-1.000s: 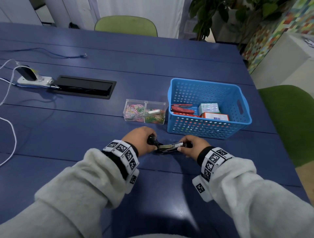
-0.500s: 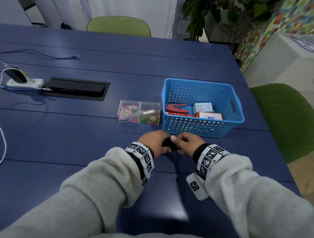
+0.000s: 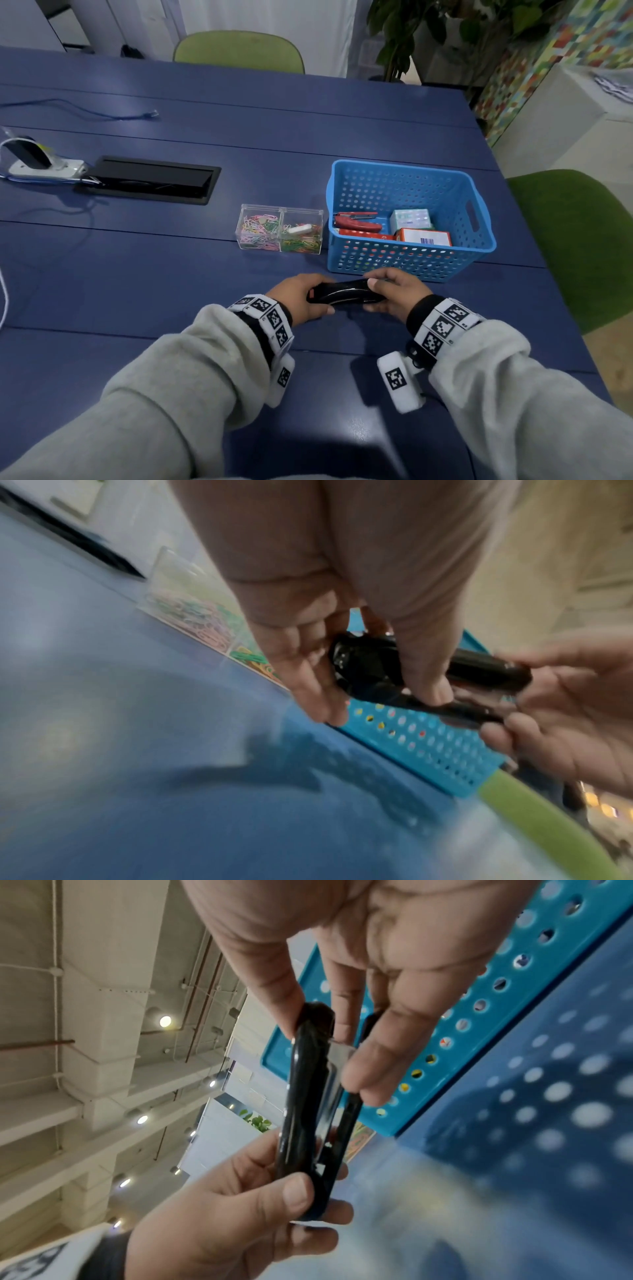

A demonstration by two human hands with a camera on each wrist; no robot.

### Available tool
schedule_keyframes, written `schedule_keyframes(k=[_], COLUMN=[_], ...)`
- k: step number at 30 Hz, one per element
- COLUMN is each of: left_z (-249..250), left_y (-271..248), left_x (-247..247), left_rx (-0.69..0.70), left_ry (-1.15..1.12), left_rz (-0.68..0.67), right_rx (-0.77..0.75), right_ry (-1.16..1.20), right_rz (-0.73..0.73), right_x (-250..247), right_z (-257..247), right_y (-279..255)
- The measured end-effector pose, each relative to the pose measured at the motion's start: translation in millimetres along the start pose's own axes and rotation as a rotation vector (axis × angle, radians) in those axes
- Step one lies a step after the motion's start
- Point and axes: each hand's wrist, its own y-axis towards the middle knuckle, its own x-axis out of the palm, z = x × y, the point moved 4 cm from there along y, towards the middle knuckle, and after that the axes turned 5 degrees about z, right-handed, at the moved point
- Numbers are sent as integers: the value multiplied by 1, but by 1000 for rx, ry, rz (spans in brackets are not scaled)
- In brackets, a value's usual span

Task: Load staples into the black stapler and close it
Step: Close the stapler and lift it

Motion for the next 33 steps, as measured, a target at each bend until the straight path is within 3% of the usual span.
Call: schedule_keyframes(k=[4,11,15,17,25,33], left_z=[7,24,37,47,68,90], left_y=[0,1,0,-1,-11,-17], left_x=[-12,-27,-31,-31,-43,-86], left_rx=[5,48,53,70,108,145], left_ry=[-158,-206,-184,-128,-20,-269], left_rz=[50,56,57,33,62,201], right_rx=[16,-211,-416,-441,-392,-483], right_ry=[-31,-672,-1303,-1480,-1559,-1483], right_rz=[-96,-173,-158,-163,-157,-51], right_x=[-1,-8,1,8,13,1], right_z=[-12,-43,-68,-73,-80,-137], right_y=[-9,-17,-30,-34,-42,-59])
